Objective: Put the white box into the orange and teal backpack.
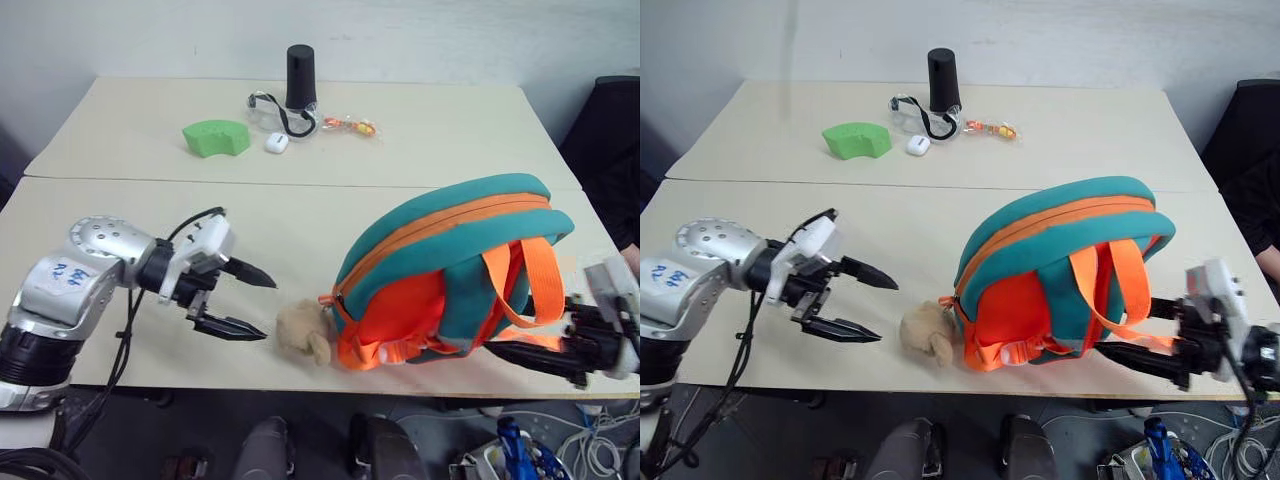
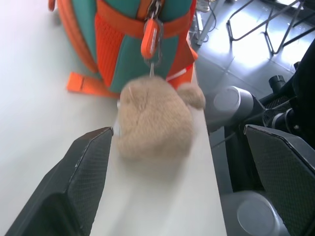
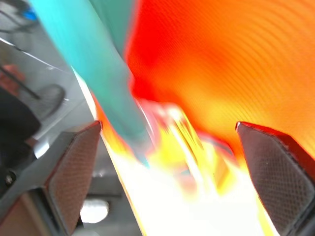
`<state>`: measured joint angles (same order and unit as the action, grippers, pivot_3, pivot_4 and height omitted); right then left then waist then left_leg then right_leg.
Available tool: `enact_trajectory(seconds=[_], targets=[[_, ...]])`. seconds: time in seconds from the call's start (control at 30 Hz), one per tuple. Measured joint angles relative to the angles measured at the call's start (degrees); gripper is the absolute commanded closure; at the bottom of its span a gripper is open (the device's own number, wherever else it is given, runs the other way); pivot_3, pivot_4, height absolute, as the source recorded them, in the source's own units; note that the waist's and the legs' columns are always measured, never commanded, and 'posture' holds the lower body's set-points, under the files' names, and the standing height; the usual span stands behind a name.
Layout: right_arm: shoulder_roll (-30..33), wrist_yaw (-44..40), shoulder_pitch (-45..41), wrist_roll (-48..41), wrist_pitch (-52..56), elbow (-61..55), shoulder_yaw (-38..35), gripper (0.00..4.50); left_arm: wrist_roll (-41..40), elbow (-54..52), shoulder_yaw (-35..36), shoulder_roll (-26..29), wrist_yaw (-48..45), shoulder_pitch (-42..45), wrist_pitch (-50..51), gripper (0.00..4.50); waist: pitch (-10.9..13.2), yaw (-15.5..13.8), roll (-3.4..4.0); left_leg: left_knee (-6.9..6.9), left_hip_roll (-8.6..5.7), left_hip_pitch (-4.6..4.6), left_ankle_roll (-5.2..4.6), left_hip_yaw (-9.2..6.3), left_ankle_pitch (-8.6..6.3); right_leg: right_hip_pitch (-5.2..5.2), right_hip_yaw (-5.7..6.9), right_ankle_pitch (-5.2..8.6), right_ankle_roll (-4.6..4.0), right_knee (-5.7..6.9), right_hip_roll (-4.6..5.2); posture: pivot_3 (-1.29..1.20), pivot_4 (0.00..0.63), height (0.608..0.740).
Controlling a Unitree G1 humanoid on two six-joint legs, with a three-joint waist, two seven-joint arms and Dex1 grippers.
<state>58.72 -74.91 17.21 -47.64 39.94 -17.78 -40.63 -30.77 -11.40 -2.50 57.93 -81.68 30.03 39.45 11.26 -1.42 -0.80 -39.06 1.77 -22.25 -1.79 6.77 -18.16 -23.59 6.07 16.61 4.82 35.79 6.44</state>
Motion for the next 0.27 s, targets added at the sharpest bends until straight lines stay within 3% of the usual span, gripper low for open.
enact_trajectory(seconds=[0.13,0.27], targets=[[2.6,-6.9,4.4,0.1,1.7,6.2,-12.9,0.03,-3.4,1.3,6.5,2.8,-0.7,-0.9,1.5,0.00,0.0,0.1,0.00,0.00,0.02,0.06,-0.05,0.00,-0.07,0.03,-0.04,0.00,0.00,0.01,0.08,0.00,0.150,0.740],[3.8,-8.7,4.3,0.4,2.5,10.2,-16.7,0.03,-6.3,2.9,10.0,3.0,0.5,1.0,4.1,0.00,0.0,0.1,0.00,0.02,0.06,0.10,0.00,-0.02,-0.14,0.05,-0.05,0.01,-0.01,0.01,0.13,0.00,0.150,0.740]])
